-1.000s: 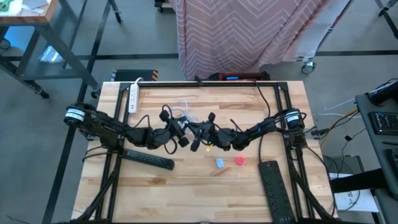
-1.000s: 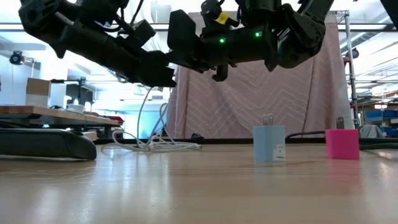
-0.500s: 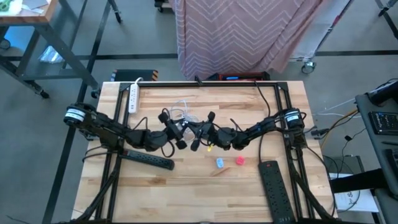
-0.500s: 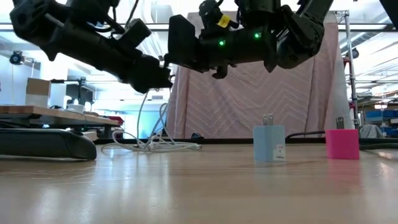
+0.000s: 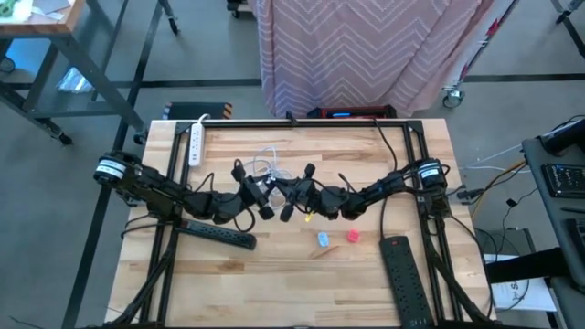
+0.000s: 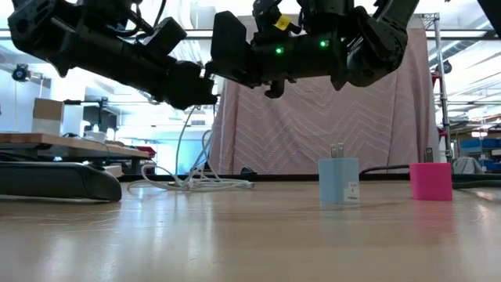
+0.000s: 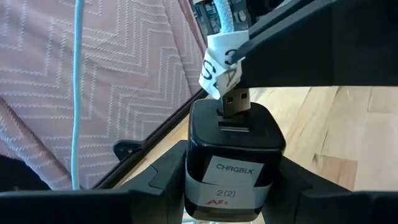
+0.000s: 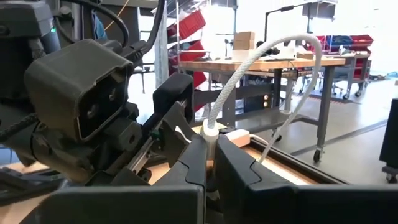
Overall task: Plug in charger cables
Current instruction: Insert the white charger cable into the black charger adapter
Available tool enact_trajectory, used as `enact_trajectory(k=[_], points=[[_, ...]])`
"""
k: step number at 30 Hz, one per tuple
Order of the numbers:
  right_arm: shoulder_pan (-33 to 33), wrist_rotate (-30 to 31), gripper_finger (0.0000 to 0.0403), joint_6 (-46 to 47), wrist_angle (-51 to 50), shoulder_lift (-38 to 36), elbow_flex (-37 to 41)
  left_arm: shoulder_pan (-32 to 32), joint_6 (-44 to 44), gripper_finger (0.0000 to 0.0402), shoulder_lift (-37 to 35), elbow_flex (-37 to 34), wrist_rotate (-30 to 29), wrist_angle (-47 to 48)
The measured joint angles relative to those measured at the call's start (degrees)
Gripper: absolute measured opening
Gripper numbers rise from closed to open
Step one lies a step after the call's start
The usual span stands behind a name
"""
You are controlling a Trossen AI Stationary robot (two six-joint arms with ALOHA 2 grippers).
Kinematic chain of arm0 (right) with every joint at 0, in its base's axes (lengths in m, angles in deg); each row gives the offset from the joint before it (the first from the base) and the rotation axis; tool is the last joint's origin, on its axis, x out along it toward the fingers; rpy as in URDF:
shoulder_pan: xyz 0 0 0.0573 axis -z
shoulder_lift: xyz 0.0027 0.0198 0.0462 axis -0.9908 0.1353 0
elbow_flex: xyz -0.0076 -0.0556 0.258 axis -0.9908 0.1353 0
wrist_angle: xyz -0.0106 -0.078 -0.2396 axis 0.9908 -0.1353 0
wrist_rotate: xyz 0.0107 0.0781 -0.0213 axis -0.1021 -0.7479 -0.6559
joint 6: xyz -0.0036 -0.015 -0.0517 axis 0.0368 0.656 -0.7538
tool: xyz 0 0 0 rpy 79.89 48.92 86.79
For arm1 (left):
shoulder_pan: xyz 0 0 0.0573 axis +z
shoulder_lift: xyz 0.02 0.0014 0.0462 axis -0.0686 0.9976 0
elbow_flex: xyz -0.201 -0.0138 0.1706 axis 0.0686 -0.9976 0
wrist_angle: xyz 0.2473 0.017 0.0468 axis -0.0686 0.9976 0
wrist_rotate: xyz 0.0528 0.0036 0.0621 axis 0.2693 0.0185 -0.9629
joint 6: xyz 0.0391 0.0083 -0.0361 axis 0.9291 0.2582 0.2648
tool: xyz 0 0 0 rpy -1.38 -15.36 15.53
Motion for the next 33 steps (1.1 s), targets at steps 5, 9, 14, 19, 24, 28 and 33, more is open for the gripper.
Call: enact_trajectory(k=[5,9,14,19,24,28,33], points=[[0.23,-0.67,0.0003,-0.52,-0.52,0.00,-0.20,0.03,-0.60,0.0136,0.00,0.00,0.98,-0.69],[0.18,-0.81,0.0003,-0.11,-1.35,-0.05,-0.22,-0.07,-0.02,0.0134,0.06,0.58,1.11,-0.84],[-0.01,0.59,0.0003,-1.31,-1.57,0.00,-0.22,-0.09,-0.83,0.0136,0.04,0.57,-0.14,-0.87],[-0.01,0.57,0.0003,2.73,-2.16,-0.68,-0.06,-0.09,-0.68,0.0134,-0.03,0.52,-0.29,0.17],[0.11,-2.81,0.0003,4.80,-5.39,-6.67,2.01,-1.03,-1.03,0.0134,-1.38,0.08,3.09,0.71],[0.28,-10.30,0.0003,7.05,-8.98,-14.82,3.92,-1.68,-1.68,0.0134,-5.32,-0.03,18.30,1.31],[0.84,-27.74,0.0003,10.98,-15.43,-22.30,3.82,-1.09,-6.75,0.0134,-11.06,1.22,36.38,1.50]])
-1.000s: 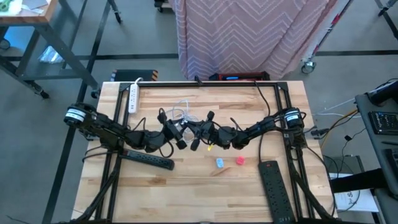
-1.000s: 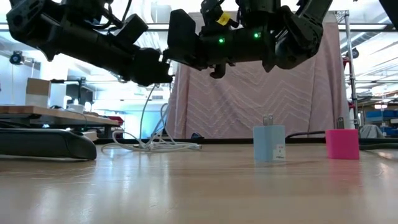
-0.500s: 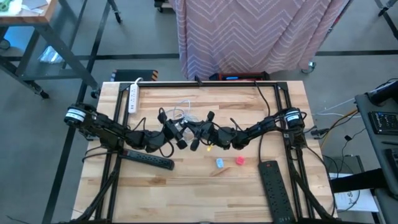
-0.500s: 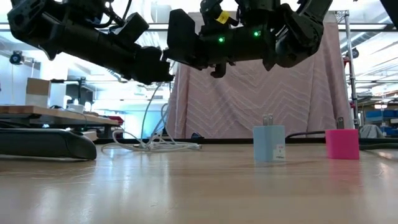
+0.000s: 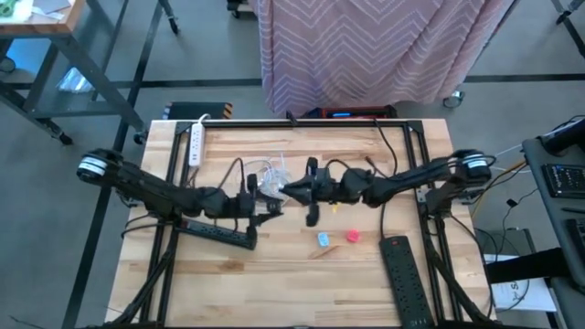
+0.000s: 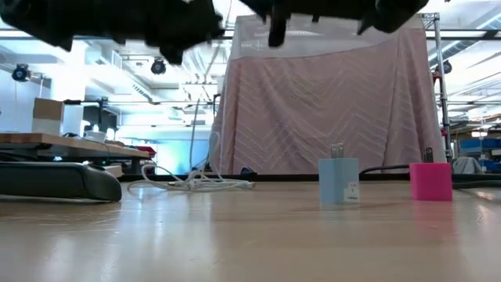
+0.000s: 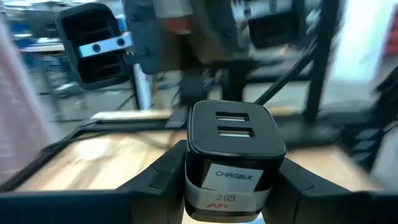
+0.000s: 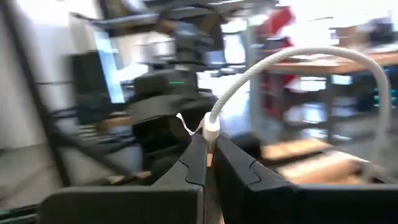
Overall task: Plug in charger cables
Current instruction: Insert the white charger cable into the black charger adapter
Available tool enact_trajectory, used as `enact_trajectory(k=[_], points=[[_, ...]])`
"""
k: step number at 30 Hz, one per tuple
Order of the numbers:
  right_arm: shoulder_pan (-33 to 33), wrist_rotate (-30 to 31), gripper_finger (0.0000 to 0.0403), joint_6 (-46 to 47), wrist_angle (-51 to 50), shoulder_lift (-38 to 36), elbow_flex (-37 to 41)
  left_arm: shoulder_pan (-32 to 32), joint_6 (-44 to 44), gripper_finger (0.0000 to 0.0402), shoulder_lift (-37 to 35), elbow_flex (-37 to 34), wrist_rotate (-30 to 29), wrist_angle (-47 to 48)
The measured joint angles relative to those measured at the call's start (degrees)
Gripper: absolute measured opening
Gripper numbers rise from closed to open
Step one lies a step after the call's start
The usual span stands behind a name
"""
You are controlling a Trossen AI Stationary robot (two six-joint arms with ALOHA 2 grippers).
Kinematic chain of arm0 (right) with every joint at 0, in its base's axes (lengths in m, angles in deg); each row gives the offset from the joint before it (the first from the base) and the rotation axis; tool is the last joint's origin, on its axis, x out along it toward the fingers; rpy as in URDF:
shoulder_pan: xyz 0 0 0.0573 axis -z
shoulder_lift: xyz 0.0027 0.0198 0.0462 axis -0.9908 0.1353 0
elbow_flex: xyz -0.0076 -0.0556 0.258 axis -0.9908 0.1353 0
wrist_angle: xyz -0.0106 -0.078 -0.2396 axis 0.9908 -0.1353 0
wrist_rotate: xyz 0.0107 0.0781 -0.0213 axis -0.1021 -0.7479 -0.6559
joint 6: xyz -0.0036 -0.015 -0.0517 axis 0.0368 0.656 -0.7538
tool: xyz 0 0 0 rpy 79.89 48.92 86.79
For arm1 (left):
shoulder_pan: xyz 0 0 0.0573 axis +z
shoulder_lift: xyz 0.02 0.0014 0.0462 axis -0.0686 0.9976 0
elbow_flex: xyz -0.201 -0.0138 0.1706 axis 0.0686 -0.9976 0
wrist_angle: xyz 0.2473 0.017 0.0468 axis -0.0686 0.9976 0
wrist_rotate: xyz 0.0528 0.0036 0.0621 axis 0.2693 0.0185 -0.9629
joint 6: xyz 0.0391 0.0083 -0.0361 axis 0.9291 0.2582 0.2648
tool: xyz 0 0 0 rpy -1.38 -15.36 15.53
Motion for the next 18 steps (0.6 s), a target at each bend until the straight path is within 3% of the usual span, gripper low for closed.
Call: enact_trajectory(k=[4,7,9,18], points=[[-0.29,-10.66,0.0003,-0.17,2.01,-1.52,0.00,1.40,-10.74,0.0134,-2.33,2.17,7.61,0.37],[-0.36,-14.48,0.0003,0.54,3.80,-1.13,-0.11,3.27,-20.64,0.0139,-2.56,4.43,18.41,0.62],[-0.22,-16.21,0.0003,0.49,3.78,-0.70,-1.16,3.53,-24.39,0.0139,-1.99,5.68,22.64,0.61],[0.00,-28.56,0.0003,-4.49,-7.61,1.78,-10.02,3.41,-25.56,0.0137,1.62,9.12,35.98,0.05]])
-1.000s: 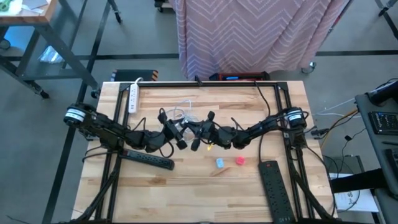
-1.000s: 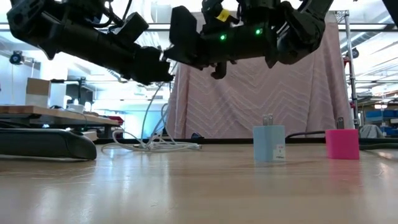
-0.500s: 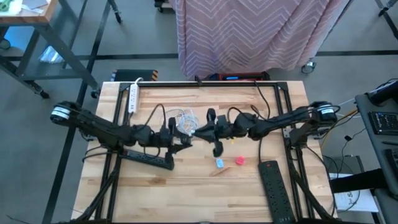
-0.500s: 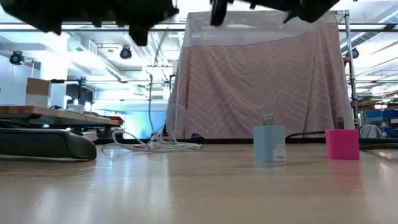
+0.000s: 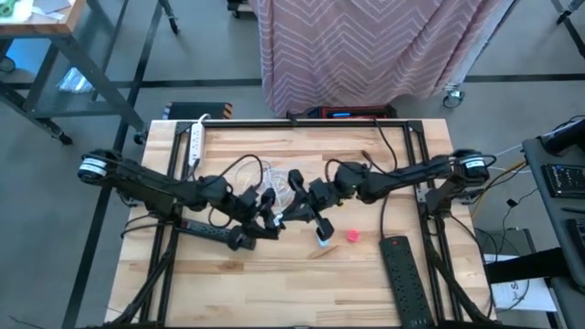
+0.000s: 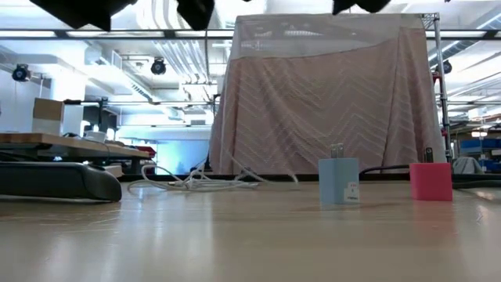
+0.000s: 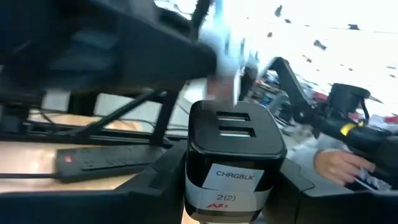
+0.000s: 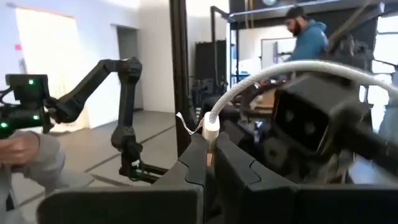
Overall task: Plug in charger cables
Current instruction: Insert the white charger cable into the black charger adapter
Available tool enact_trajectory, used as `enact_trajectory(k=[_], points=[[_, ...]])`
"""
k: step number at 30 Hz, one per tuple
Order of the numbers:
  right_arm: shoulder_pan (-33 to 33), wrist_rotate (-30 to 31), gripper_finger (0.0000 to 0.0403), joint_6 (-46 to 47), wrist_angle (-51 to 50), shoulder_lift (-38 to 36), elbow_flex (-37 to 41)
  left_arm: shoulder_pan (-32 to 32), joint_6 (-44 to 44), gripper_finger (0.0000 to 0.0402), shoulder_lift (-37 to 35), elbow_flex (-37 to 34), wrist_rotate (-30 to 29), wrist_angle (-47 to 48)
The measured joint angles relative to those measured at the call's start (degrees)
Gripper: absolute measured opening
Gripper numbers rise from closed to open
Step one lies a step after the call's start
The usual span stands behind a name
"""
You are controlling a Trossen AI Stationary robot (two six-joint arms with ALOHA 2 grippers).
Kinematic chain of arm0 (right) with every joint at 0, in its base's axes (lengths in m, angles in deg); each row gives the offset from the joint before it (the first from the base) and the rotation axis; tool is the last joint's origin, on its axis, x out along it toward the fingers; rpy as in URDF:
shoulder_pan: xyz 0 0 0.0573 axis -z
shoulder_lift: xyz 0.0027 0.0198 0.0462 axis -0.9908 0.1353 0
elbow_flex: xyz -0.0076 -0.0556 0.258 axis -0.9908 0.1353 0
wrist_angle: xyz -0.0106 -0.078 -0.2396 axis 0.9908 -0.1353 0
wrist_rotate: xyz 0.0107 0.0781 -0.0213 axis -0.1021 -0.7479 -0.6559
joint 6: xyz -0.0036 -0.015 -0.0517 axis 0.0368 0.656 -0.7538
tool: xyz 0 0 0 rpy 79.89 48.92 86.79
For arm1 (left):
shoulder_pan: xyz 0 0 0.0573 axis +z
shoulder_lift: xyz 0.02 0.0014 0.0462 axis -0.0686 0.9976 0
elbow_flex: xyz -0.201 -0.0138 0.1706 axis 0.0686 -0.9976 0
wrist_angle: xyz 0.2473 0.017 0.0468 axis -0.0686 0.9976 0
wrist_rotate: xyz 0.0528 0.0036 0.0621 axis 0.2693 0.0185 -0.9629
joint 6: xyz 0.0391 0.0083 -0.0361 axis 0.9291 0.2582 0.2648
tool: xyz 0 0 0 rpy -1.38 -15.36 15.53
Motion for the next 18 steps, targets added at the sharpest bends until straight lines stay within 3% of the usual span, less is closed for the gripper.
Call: enact_trajectory(k=[4,11,18], points=[[0.00,-1.49,0.0003,-1.22,-6.55,3.03,-4.29,0.00,0.24,0.0137,2.22,0.74,3.66,0.15],[0.24,-12.51,0.0003,-1.80,-9.82,3.94,-5.82,0.02,5.38,0.0137,2.10,-0.39,8.28,0.45],[0.32,-13.46,0.0003,-2.38,-9.67,4.58,-5.57,-0.12,9.57,0.0134,2.27,-0.83,9.75,1.52]])
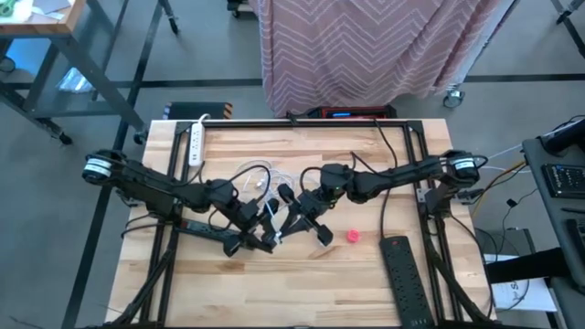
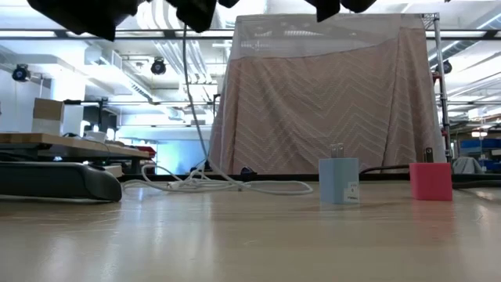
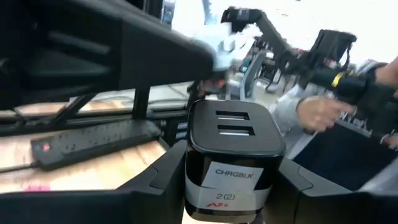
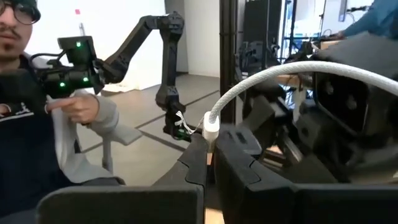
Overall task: Plug in charger cables
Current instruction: Insert the white charger cable into the black charger adapter
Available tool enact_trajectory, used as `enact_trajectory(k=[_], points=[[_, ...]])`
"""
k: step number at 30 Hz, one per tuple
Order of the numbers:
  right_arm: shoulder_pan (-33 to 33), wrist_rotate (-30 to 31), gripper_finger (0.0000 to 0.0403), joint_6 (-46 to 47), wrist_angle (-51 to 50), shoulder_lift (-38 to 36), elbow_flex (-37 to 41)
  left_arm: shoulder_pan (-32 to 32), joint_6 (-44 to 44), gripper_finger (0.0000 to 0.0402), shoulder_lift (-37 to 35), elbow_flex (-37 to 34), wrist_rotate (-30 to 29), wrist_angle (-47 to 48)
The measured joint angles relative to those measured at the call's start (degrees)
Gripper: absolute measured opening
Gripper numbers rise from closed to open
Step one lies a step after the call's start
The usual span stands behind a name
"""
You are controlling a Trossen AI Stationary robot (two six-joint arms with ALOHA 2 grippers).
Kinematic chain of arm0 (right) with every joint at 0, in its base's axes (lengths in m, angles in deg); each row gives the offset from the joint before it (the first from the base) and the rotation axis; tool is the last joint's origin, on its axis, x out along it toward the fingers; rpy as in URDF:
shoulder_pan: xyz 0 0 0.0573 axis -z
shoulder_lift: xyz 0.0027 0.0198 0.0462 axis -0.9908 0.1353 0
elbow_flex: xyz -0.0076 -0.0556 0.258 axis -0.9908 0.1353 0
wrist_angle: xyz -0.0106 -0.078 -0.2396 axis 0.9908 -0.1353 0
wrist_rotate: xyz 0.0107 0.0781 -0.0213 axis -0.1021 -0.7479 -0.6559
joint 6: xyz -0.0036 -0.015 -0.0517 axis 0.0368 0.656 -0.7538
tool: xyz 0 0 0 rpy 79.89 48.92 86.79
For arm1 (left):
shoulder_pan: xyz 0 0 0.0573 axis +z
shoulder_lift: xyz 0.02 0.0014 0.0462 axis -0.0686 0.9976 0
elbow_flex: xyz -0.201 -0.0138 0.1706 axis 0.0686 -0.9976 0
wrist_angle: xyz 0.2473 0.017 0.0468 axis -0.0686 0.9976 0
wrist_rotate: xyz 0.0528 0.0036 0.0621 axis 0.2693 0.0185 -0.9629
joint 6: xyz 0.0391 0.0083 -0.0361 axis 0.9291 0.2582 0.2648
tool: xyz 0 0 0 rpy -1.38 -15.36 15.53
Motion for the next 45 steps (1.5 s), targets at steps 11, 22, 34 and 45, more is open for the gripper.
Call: enact_trajectory(k=[11,22,34,45], points=[[0.07,2.00,0.0003,-6.28,-7.30,0.39,0.26,0.01,3.28,0.0134,2.63,2.45,-5.30,9.90],[0.12,0.94,0.0003,-8.14,-10.09,0.31,1.09,0.01,3.77,0.0135,4.41,3.50,-4.09,9.96],[0.36,1.07,0.0001,-7.72,-11.09,0.11,1.38,-0.15,3.90,0.0134,4.20,3.52,-3.17,10.84],[-2.91,15.43,0.0001,-7.20,-22.81,-5.57,2.49,0.44,3.55,0.0136,3.85,3.04,-8.11,13.71]])
